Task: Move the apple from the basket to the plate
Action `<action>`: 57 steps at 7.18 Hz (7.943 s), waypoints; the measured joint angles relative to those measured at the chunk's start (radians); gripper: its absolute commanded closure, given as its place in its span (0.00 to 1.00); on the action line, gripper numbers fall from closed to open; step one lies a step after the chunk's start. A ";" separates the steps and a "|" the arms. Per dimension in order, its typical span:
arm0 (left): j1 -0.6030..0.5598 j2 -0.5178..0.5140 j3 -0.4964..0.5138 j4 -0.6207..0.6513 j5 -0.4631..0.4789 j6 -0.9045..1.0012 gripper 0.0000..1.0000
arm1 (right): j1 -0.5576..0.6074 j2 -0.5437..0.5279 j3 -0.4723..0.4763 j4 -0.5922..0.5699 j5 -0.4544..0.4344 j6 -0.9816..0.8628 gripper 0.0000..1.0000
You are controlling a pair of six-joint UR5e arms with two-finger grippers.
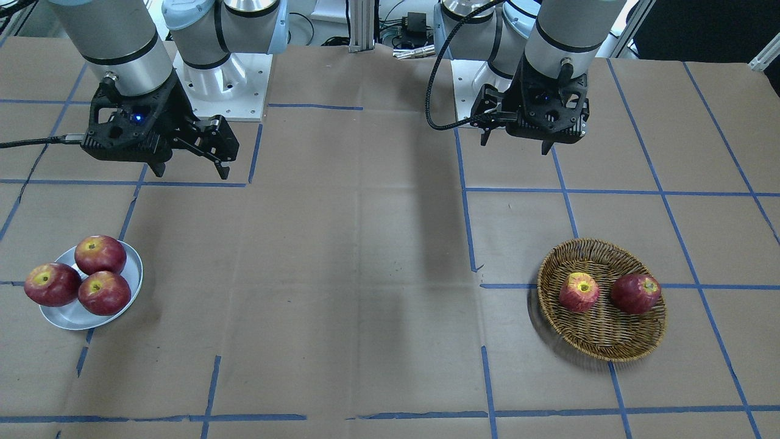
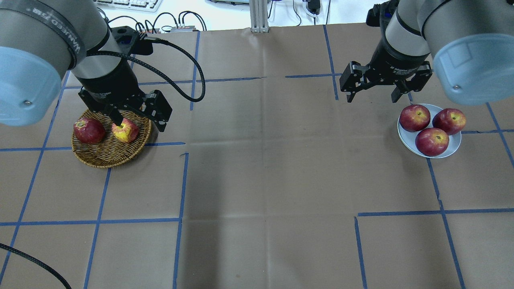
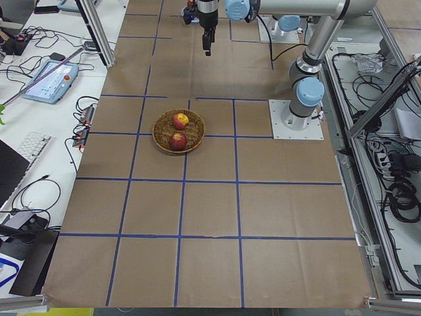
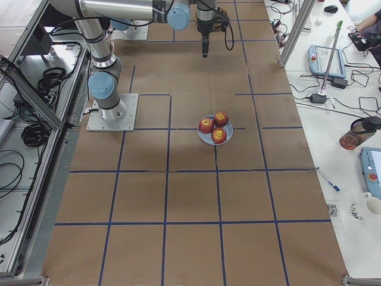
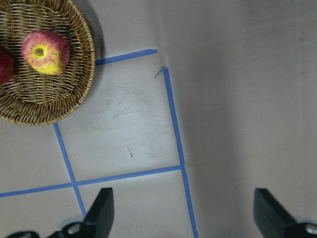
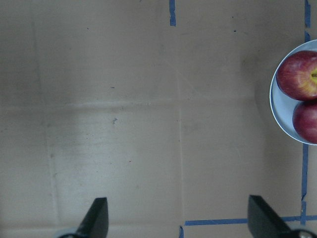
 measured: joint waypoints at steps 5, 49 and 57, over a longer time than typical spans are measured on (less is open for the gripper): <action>0.000 -0.001 0.000 0.000 0.000 0.000 0.01 | 0.000 0.000 0.000 0.002 0.000 0.000 0.00; -0.385 -0.634 0.067 0.660 0.042 -0.435 0.42 | 0.000 -0.001 -0.001 0.000 0.001 0.000 0.00; -0.390 -0.534 0.107 0.555 0.024 -0.438 0.01 | 0.000 0.000 0.000 0.000 0.001 0.000 0.00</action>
